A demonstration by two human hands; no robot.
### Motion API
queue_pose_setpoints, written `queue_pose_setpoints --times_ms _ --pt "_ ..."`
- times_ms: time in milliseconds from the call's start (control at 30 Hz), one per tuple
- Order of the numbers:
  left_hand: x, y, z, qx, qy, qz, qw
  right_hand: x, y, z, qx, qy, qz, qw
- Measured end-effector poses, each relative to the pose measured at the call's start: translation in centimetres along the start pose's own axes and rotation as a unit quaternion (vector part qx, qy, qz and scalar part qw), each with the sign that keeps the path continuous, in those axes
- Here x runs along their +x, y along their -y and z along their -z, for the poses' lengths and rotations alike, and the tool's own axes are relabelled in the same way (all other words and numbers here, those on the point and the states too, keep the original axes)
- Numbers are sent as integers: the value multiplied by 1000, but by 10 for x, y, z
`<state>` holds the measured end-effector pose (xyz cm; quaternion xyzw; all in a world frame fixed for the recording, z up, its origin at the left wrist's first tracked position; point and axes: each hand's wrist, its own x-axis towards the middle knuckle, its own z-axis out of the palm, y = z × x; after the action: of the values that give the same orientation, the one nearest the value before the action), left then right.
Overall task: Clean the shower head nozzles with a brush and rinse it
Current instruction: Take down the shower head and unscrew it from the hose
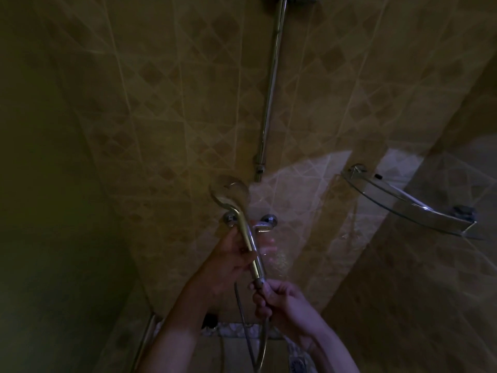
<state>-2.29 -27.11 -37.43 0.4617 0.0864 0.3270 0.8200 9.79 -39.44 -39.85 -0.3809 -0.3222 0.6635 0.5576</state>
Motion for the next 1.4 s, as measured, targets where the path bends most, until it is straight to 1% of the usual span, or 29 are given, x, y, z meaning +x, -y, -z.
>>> queue_pose_setpoints --times_ms 100,167,233,333,400,433,467,533,567,600,633,667,733,867,967,1033,1067,1133,1200,1300,1367,1400 --pt "2 -1 -5 57 -106 10 993 1 4 1 -10 -7 1 1000" --pt "4 1 -12 70 -138 11 988 1 3 1 -25 -5 -1 1000" --pt "7 4 -20 104 -178 -8 979 2 -1 -2 -39 -8 -7 999" --pt "9 7 -30 168 -242 -41 955 5 -10 -6 -41 -33 -12 999" --pt "9 9 -33 221 -257 -47 940 5 -13 -7 -36 -46 -11 998" --pt "8 11 -34 229 -254 -37 939 5 -13 -6 -33 -49 -10 998" --pt "7 12 -34 203 -241 -20 949 4 -12 -5 -27 -51 -8 998" --pt "6 7 -34 54 -196 22 979 1 -8 -2 -8 -50 -5 999" --pt "6 5 -31 -24 -165 36 985 -1 -6 -1 4 -47 -5 999" --pt "5 4 -26 -78 -132 42 987 -2 -4 0 11 -42 -4 999" --pt "4 3 -21 -97 -104 41 989 -4 -3 1 14 -35 -3 999" --pt "3 4 -18 -83 -88 31 992 -5 -3 2 14 -28 -1 1000" --pt "1 7 -16 -25 -93 8 995 -7 -2 2 18 -21 4 1000" --pt "6 10 -19 17 -168 0 986 -8 -1 3 17 -35 7 999" --pt "12 11 -21 59 -212 -9 975 -7 -1 5 -5 -38 7 999" --pt "16 16 -23 89 -229 -7 969 -5 -2 5 -17 -38 2 999" --pt "18 19 -23 91 -227 6 969 -4 -2 5 -17 -37 -1 999" --pt "21 22 -27 59 -208 29 976 -2 -3 5 -10 -37 -5 999" --pt "24 21 -26 -11 -173 25 985 -1 -4 4 2 -39 -3 999" --pt "25 16 -16 -93 -62 24 993 0 0 4 17 -46 0 999" --pt "23 14 -6 -94 -12 13 995 0 3 5 10 -54 3 998" --pt "23 14 -4 -79 -10 7 997 1 5 5 8 -56 7 998"
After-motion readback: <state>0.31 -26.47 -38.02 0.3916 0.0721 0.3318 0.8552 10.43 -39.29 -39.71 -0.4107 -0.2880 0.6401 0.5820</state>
